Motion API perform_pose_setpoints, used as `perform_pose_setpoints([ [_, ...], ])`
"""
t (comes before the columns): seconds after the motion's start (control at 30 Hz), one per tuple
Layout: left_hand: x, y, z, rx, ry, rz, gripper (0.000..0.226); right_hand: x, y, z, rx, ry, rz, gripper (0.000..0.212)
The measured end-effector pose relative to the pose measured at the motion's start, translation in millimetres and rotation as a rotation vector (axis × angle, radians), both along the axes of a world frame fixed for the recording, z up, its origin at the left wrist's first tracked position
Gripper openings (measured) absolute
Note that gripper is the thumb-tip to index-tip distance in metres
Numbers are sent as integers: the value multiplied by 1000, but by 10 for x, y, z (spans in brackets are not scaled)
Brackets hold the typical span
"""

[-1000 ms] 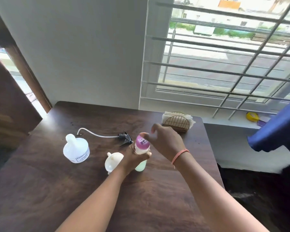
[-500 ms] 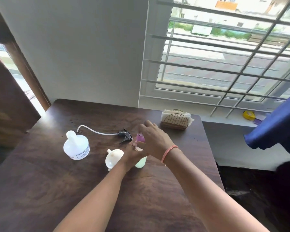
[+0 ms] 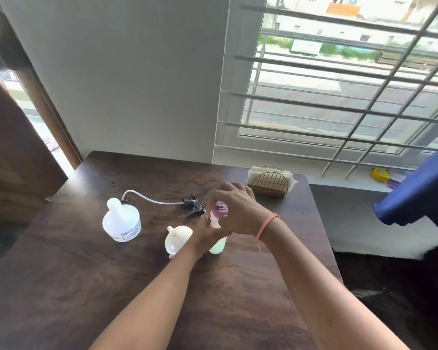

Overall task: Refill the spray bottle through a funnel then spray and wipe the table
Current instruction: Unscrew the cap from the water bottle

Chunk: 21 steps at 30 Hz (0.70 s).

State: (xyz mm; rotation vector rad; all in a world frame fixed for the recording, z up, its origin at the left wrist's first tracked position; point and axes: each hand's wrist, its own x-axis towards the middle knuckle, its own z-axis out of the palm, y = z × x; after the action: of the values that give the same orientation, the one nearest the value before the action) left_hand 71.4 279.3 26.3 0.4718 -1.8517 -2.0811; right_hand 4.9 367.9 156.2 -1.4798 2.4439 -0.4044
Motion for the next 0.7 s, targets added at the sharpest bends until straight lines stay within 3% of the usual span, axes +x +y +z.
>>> perform_pose_setpoints([
  [0.1,-8,-2,15,-5,-4,7,34,71,-42,-27,-11,181,-164,44],
  [0.17,-9,10,32,-26,-9,-2,21,110,-57,-71,10,239,-190,41],
  [0.23,2,25,38,2,-9,17,22,105,-42,-91,-9,143,-91,27],
  [0.33,3,3,-22,-10,-18,43,47,75,5,-31,-4,29,61,41],
  [0.43,14,-10,-22,-68,-18,28,37,123,7,-37,-19,207,-80,52],
  [0.5,3,-5,-24,-77,-28,30,31,145,-12,-87,19,303,-164,48],
  [0.6,-1,4,-22,-37,-28,20,23,106,11,-118,3,212,-38,31],
  [0.7,-10,-9,-49,-20,-12,15,28,60,36,-123,16,170,46,53],
])
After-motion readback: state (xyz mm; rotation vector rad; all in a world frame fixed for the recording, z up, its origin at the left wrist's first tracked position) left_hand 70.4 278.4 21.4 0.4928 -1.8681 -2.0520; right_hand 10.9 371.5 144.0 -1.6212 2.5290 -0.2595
